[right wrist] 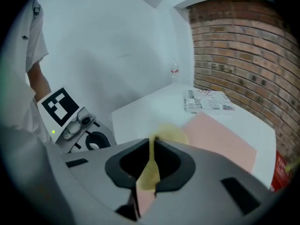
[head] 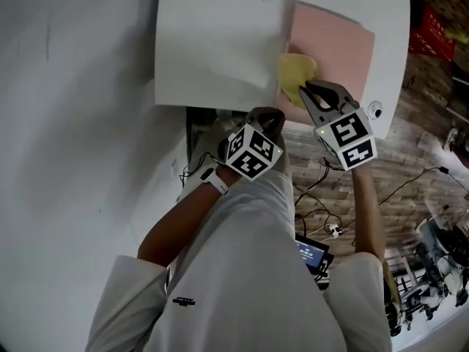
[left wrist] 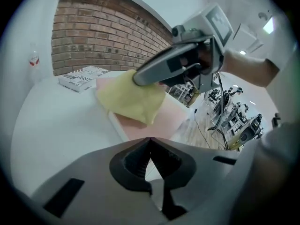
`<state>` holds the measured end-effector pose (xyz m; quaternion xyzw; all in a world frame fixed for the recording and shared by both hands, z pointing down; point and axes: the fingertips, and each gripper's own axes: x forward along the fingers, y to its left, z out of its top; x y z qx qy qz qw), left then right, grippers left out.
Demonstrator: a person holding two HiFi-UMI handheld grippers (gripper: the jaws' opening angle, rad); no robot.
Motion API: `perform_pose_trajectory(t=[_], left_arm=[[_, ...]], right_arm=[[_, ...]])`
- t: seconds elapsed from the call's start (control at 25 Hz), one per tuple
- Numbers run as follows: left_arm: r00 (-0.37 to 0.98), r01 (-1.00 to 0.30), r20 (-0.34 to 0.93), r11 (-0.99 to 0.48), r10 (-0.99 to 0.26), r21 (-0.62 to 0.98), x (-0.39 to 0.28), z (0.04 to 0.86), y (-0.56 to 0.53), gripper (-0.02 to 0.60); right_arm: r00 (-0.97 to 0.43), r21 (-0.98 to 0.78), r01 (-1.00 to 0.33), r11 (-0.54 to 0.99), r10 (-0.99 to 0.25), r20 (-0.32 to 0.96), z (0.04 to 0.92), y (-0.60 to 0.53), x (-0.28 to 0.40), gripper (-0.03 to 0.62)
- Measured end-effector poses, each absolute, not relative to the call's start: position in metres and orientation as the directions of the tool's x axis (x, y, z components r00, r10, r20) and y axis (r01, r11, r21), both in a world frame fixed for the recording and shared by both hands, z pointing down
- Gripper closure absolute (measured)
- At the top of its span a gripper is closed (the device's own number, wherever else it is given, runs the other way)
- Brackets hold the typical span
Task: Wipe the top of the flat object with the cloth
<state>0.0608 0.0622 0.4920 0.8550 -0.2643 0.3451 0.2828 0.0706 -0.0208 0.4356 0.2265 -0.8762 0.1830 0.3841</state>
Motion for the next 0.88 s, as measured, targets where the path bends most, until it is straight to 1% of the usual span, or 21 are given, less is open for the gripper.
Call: perform_pose_trajectory(t=[0.08,0.2,0.32,0.44,0.56,0.68,0.8,0.88], left_arm=[[0.623,-0.658,0.735,-0.686,-0.266,0.311,0.062,0.491,0.063,0.565],[0.633,-0.658,0.728,-0.679,-0.263,0.326,0.067,0.490,0.068,0.565],[0.645,-0.653,0.716,-0.678,-0.266,0.337,0.076,0.490,0.069,0.565],[0.643,-0.659,0.718,-0.672,-0.268,0.339,0.083,0.495,0.069,0.565],[0.638,-0.667,0.730,-0.649,-0.244,0.366,0.094,0.502,0.071,0.565],[0.621,-0.697,0.734,-0.623,-0.276,0.355,0.099,0.504,0.064,0.565],[0.608,-0.715,0.739,-0.604,-0.290,0.352,0.094,0.507,0.061,0.565],[0.607,-0.720,0.740,-0.594,-0.290,0.358,0.093,0.509,0.060,0.565]], right_arm=[[-0.623,-0.151,-0.411,0.899,-0.156,0.767,0.438,-0.021,0.049,0.556],[-0.625,-0.192,-0.166,0.967,0.048,0.780,0.444,-0.009,0.026,0.554],[-0.556,-0.249,0.096,0.964,0.260,0.790,0.454,0.006,0.016,0.554],[-0.455,-0.287,0.283,0.915,0.392,0.800,0.468,0.012,0.009,0.554],[-0.336,-0.324,0.410,0.853,0.471,0.816,0.482,0.017,0.006,0.553],[-0.201,-0.393,0.496,0.775,0.542,0.816,0.493,0.028,0.007,0.553],[-0.063,-0.450,0.547,0.706,0.571,0.818,0.504,0.039,0.006,0.553],[0.023,-0.471,0.579,0.666,0.563,0.826,0.512,0.041,0.008,0.553]])
